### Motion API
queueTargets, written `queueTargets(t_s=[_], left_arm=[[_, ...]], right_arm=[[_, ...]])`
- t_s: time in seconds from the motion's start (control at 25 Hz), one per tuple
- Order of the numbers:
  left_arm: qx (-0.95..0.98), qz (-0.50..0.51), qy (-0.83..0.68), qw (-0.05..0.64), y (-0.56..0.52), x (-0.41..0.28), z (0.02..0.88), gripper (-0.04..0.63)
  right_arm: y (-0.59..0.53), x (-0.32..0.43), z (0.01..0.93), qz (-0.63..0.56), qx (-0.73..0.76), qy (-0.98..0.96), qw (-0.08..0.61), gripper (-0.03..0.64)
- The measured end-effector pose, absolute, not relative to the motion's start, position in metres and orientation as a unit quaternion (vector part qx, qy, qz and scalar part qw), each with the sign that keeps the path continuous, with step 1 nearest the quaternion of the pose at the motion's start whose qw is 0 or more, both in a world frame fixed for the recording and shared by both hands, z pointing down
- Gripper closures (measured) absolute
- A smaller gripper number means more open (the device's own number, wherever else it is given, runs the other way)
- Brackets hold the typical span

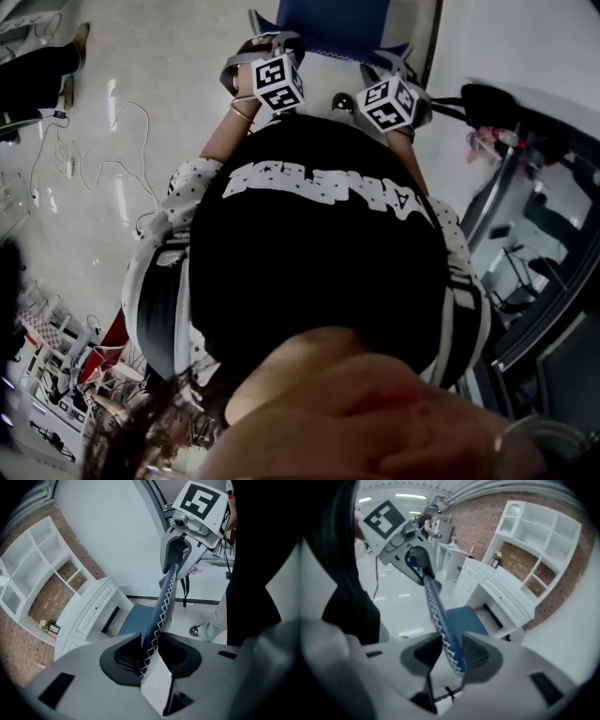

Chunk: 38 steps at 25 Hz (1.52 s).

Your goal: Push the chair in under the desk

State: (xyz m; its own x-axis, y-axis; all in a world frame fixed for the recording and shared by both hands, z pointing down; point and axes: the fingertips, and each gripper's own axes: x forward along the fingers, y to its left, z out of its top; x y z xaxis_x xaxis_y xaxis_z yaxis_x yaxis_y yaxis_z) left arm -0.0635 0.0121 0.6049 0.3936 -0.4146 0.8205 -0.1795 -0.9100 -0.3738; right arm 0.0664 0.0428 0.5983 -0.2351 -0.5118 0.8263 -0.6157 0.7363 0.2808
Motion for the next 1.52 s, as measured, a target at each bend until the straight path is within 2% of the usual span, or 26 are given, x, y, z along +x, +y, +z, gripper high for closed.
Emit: queueTargets(t_s=[0.96,1.24,1.52], left_arm=[[-0.814,-0.533,0.214,0.093,-0.039,-0.065,0.587,0.453],[-0.798,-0.548,0.236,0.085,-0.036,-0.013,0.609,0.451],[-0.788,-0.553,0.259,0.080,-0.042,-0.011,0.607,0.448]], right_arm=[[-0.018,0.064,0.579,0.026,0.322,-0.811,0.488,0.468],[-0.019,0.115,0.604,0.007,0.305,-0.825,0.476,0.469],[-0.025,0.118,0.602,0.001,0.296,-0.835,0.464,0.469]])
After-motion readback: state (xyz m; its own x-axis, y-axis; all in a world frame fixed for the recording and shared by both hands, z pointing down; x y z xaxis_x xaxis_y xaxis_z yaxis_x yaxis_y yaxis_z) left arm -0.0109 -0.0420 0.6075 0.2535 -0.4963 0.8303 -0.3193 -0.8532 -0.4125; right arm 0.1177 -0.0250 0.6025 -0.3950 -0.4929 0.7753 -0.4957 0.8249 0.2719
